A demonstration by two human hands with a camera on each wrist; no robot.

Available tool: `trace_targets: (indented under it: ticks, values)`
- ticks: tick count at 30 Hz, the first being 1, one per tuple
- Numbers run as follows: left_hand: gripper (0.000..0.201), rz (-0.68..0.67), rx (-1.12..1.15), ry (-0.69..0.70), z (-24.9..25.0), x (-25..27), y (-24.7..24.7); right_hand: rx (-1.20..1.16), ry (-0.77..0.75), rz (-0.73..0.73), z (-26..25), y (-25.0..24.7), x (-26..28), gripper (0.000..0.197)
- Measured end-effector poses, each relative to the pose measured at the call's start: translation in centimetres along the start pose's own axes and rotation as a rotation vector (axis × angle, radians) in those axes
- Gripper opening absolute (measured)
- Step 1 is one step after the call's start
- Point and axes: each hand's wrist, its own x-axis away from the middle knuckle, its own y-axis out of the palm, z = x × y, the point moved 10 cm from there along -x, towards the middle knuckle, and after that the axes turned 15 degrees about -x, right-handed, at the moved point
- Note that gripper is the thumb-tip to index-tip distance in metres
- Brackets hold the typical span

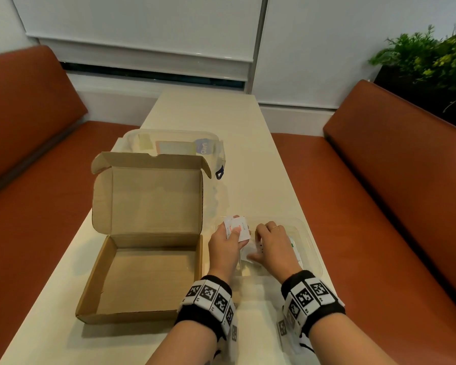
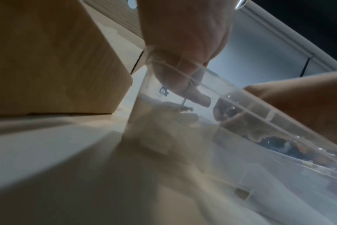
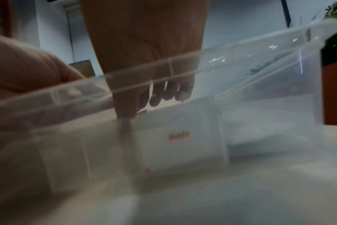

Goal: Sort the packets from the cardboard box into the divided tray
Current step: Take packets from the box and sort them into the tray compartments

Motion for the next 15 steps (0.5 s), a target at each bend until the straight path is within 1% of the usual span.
trace_targets:
  ticks: [3, 4, 6, 9, 12, 15]
  values:
    - [0.028, -0.029, -0.002, 0.002, 0.0, -0.1, 0.3, -0.324, 0.052, 0.074, 0.1, -1.7, -0.2, 0.027]
    - [0.027, -0.04, -0.003, 0.005, -0.1, -0.1, 0.4, -0.406, 0.065, 0.106, 0.1, -2.4, -0.4, 0.027]
    - [0.028, -0.068, -0.003, 0.012, 0.0, -0.1, 0.7, -0.513, 0.071, 0.148, -0.3, -3.5, -0.6, 0.029]
    - [0.028, -0.104, 0.005, 0.013, 0.1, 0.0, 1.0, -0.619, 0.082, 0.104, -0.8, -3.5, -1.0, 0.03]
    - [0.027, -0.101, 0.011, -0.002, 0.1, 0.1, 0.9, -0.745, 0.148, 0.125, 0.3, -3.4, -0.8, 0.015]
    - [0.03, -0.083, -0.043, -0.001, 0.0, 0.0, 0.7, -0.899, 0.229, 0.149, 1.6, -2.9, -0.2, 0.01]
